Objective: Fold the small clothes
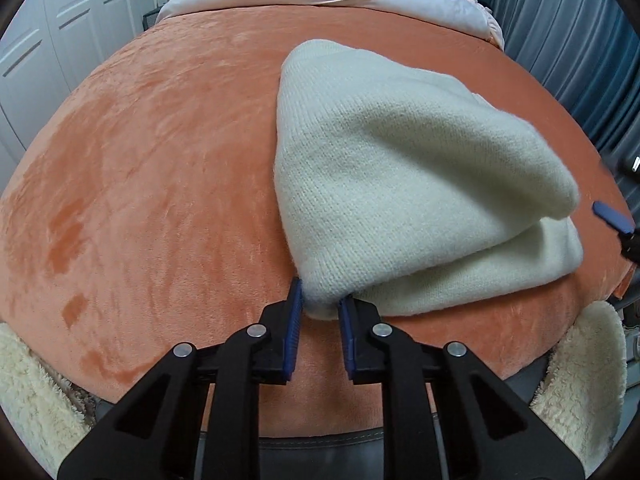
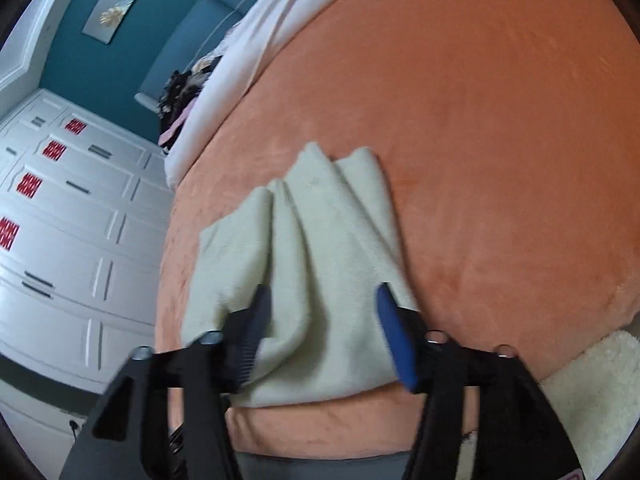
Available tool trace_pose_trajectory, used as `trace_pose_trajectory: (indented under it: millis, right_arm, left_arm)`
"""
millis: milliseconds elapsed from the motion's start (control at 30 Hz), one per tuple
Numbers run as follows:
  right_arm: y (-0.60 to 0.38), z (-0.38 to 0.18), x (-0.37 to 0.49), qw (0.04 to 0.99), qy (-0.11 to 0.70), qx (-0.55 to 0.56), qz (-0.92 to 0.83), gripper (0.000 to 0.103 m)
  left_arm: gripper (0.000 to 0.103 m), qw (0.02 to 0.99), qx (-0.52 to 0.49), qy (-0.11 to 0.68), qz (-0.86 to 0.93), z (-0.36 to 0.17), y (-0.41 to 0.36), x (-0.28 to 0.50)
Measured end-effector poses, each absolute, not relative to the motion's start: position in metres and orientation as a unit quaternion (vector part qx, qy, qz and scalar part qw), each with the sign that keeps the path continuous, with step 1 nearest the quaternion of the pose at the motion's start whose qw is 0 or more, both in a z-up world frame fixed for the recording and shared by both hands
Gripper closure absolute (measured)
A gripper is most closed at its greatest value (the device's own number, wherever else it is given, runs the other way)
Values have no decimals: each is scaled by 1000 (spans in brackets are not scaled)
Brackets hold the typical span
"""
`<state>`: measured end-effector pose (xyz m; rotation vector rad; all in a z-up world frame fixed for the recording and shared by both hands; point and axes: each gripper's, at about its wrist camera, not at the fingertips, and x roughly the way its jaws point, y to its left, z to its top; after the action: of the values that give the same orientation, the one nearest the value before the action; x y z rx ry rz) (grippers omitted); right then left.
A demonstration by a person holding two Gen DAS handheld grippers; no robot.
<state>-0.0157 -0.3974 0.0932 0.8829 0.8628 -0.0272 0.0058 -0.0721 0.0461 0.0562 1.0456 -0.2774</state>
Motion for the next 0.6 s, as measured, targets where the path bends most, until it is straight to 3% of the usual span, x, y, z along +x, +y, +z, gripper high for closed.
trace_pose_trajectory:
  millis: [100,200,267,333,400,533,600]
  right_arm:
    - [-368,99,17,820,427,379,35,23]
    - [-334,86,49,808,477,341,48,22]
    - [-308,82,65,815,491,304,56,31]
    - [-282,78,80,823,493,271,77,85]
    - [-276,96,84,839,482,242,73,87]
    - [-311,168,48,875,375,287,107,89]
    - [-327,164,29,885,374,267,73,89]
  left_arm:
    - [86,857,22,498,-130,48,-72,4]
    - [85,857,29,497,-130,47,-73,5]
    - [85,857,36,497,-131,46,-73,6]
    - [85,855,35,500,-131,46,-73,7]
    - [86,853,24,503,-136,49,-71,9]
    - [86,858,5,484,-174,65,-71,4]
    - [86,856,12,484,-183,65,-79,3]
